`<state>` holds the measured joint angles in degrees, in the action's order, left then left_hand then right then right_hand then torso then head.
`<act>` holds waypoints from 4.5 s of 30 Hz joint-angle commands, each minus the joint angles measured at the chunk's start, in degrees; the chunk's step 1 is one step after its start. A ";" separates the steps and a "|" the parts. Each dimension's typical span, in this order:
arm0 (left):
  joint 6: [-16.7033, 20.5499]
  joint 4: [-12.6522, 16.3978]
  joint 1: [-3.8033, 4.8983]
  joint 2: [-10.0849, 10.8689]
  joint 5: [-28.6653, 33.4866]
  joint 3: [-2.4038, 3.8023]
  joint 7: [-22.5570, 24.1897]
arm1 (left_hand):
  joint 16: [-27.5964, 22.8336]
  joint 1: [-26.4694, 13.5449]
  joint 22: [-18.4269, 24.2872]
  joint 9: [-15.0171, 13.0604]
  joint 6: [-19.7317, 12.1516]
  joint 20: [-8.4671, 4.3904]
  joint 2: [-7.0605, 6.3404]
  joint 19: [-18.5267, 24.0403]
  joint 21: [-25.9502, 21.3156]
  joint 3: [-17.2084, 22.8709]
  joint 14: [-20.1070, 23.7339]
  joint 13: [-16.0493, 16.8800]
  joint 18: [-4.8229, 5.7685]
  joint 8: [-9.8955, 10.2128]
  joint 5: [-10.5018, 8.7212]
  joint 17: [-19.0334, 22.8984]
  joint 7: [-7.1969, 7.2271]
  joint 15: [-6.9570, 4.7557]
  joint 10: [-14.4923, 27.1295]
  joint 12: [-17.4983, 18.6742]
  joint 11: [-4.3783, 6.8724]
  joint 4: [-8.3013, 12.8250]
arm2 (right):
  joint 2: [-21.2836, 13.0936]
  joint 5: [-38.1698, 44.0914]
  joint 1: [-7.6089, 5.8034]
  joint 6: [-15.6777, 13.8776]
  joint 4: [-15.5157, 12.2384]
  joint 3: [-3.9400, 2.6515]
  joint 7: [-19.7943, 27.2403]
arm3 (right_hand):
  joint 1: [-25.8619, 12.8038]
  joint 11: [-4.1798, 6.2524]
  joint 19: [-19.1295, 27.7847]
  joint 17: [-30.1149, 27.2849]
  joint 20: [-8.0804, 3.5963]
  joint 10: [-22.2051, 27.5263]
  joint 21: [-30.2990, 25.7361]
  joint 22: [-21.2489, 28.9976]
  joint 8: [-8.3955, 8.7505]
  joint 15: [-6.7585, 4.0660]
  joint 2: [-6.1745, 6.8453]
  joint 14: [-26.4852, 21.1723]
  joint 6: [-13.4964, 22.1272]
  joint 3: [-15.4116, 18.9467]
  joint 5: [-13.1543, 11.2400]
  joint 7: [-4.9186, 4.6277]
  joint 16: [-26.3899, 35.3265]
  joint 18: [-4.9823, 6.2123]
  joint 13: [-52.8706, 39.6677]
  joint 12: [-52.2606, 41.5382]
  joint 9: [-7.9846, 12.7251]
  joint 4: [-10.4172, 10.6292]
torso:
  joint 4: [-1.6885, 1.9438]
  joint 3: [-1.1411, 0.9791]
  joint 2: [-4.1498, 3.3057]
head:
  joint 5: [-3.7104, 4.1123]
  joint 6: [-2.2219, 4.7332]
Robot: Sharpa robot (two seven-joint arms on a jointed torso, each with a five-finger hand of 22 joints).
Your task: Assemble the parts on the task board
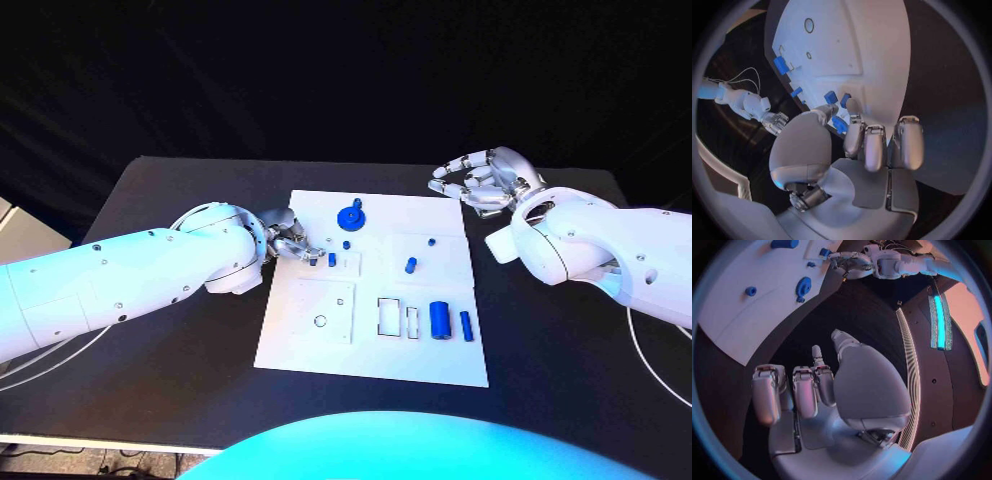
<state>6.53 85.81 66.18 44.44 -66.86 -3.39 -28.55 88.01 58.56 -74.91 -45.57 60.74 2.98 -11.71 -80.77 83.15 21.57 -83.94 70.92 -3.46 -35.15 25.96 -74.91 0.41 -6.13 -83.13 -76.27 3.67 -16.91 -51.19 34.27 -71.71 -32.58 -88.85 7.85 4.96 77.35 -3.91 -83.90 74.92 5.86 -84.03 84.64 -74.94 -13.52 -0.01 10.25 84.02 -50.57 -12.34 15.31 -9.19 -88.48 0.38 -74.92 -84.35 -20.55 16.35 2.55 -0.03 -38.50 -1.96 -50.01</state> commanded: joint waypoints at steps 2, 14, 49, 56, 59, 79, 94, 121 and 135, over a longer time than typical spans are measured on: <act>0.65 0.06 0.06 0.04 0.50 0.41 0.20 | -0.29 -0.63 -4.94 0.07 0.07 -0.05 0.15 0.18 -0.25 -0.36 -4.80 -0.23 0.44 -0.33 0.21 -9.86 -0.30 -0.21 -0.05 0.03 0.08 0.06 | 0.00 0.50 0.04 0.43 -0.04 -0.01 0.62 | -0.40 -0.42 -3.37 11.20 0.13 -0.60 -0.28 -11.46 -0.29 0.07 0.04 5.04 0.46 -0.21 0.31 0.10 0.18 1.00 -9.82 0.18 0.07 0.12 | 0.02 0.01 -0.02 | 0.01 0.01; 4.31 -0.05 2.48 0.86 12.97 2.58 7.46 | -13.57 1.86 15.32 2.58 -12.75 1.38 -0.65 20.26 -17.81 -6.07 5.09 -30.05 -4.63 3.91 -1.27 12.32 -6.38 4.52 21.80 25.18 -5.54 0.17 | 0.12 0.50 0.04 0.21 0.53 -0.01 0.74 | -0.71 -0.42 -3.41 11.25 0.14 -0.66 -0.22 -11.51 -0.33 0.08 0.02 5.05 0.54 -0.19 0.35 0.10 0.17 0.98 -9.87 0.12 0.10 0.11 | 0.01 0.05 0.02 | 0.15 0.01; 0.51 -7.86 3.21 -9.13 -19.53 -0.53 27.32 | -26.75 29.81 29.79 28.18 -15.49 5.91 -2.42 28.28 -37.55 -8.69 22.64 -61.06 -6.92 11.84 -3.84 39.23 -8.55 9.13 33.81 45.04 -10.59 0.46 | 0.56 1.33 0.30 0.04 1.19 -0.01 1.11 | -0.63 -0.42 -2.96 10.65 0.14 -0.06 -1.16 -10.93 -0.34 0.07 0.12 4.90 0.64 -0.25 0.40 0.09 0.44 1.21 -9.30 0.76 0.13 -0.05 | -0.02 -0.04 -0.03 | 0.60 1.10; -3.27 -8.66 3.20 -10.31 -20.21 -0.62 25.67 | -20.23 29.22 26.34 28.93 -12.49 5.49 -2.58 28.40 -33.55 -7.23 19.63 -61.78 -6.98 13.03 -3.83 35.80 -8.77 8.61 30.87 45.16 -9.89 0.38 | 0.71 1.44 0.32 -0.39 1.26 -0.01 1.38 | -0.50 -0.41 -1.14 7.60 0.13 2.74 -4.97 -8.59 -0.42 0.02 0.27 4.04 0.89 -0.55 0.45 0.09 1.99 2.09 -6.52 3.92 0.19 -0.10 | -0.03 -0.01 -0.09 | 0.63 1.10; -4.47 -9.12 3.20 -10.82 -20.47 -0.66 24.83 | -19.07 28.95 25.85 28.98 -11.98 5.45 -2.67 28.52 -33.02 -7.02 18.90 -61.88 -6.97 13.18 -3.86 34.61 -8.85 8.57 30.65 45.35 -9.84 0.37 | 0.75 1.39 0.33 -0.77 1.27 -0.01 1.69 | -0.38 -0.30 0.82 4.55 0.02 5.51 -9.23 -5.99 -0.61 -0.08 0.43 3.12 1.03 -0.92 0.47 0.15 3.83 3.01 -3.53 7.31 0.20 -0.10 | 0.02 0.00 -0.06 | 0.66 1.09; -6.83 -11.72 3.00 -12.46 -21.50 -0.75 22.04 | -15.60 30.17 22.09 29.34 -10.80 5.35 -2.73 27.58 -29.13 -4.38 17.38 -62.37 -6.52 14.32 -3.79 32.29 -8.63 8.61 30.60 46.52 -9.96 0.70 | 0.77 0.88 0.32 -2.00 1.18 -0.01 3.06 | -0.09 0.10 9.83 -11.66 -0.47 16.44 -36.33 10.91 -1.69 -0.60 1.47 -1.60 1.66 -3.10 0.45 0.45 18.21 7.44 12.49 24.08 0.17 -0.09 | -0.01 -0.01 -0.06 | 0.84 0.97; -6.96 -12.37 2.39 -12.64 -21.65 -0.75 21.85 | -13.34 30.93 19.63 29.42 -10.05 5.36 -2.70 26.69 -26.68 -2.43 16.00 -62.39 -6.23 14.83 -3.85 30.00 -8.73 8.47 29.47 46.59 -9.72 0.95 | 0.77 0.03 0.32 -2.07 1.19 -0.01 4.00 | -0.29 -0.36 14.90 -32.35 0.09 25.08 -62.76 29.76 -2.78 -0.06 2.38 -8.31 2.68 -5.40 0.42 0.05 46.97 10.07 30.82 41.56 0.05 -0.13 | 0.01 -0.01 -0.02 | 0.96 0.88; -0.83 -13.14 1.93 -12.97 -20.37 -0.75 24.97 | -7.90 31.17 10.72 27.99 -3.22 3.84 -1.14 21.90 -17.36 6.82 9.53 -63.31 -4.86 15.72 -8.44 22.60 -8.35 6.78 19.56 53.61 -7.94 6.26 | 0.98 0.00 0.32 -2.04 1.31 -0.01 3.89 | -0.53 -0.51 14.38 -32.32 0.27 25.58 -65.21 32.16 -3.36 0.12 2.59 -8.19 2.80 -5.71 0.40 -0.05 50.41 10.05 32.73 42.54 -0.07 -0.11 | 0.02 0.01 -0.01 | 1.08 1.04; 1.32 -10.05 1.84 -9.32 -14.25 0.87 26.71 | -7.53 28.36 10.22 27.65 -2.46 3.88 -2.21 21.69 -16.99 7.47 8.79 -63.28 -4.75 16.43 -8.41 22.17 -8.23 6.77 18.16 56.00 -7.90 6.37 | 0.98 -0.06 0.37 -2.41 1.48 -0.01 4.03 | -0.61 -1.02 14.71 -32.05 0.78 27.19 -68.21 34.98 -4.02 0.69 2.76 -9.15 3.42 -5.99 0.41 -0.46 54.66 9.98 35.30 44.32 -0.16 -0.16 | 0.04 0.03 0.10 | 1.17 1.44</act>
<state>6.96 75.23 67.98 34.75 -84.74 -2.65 -3.16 80.10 87.63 -64.62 -18.00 57.90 6.77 -13.97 -58.78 65.89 28.73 -74.65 7.68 -8.79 -19.07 17.65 -52.66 -7.80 0.71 -64.44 -20.44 -4.20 -10.60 -50.21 34.09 -71.38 -34.90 -87.37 7.85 8.09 76.60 -4.85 -69.19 42.81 6.25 -57.13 16.62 -40.02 -17.30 0.61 12.53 75.21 -47.13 -17.96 15.52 -9.32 -33.98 10.19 -39.67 -40.23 -20.63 16.11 2.57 0.01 -38.45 -0.87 -48.63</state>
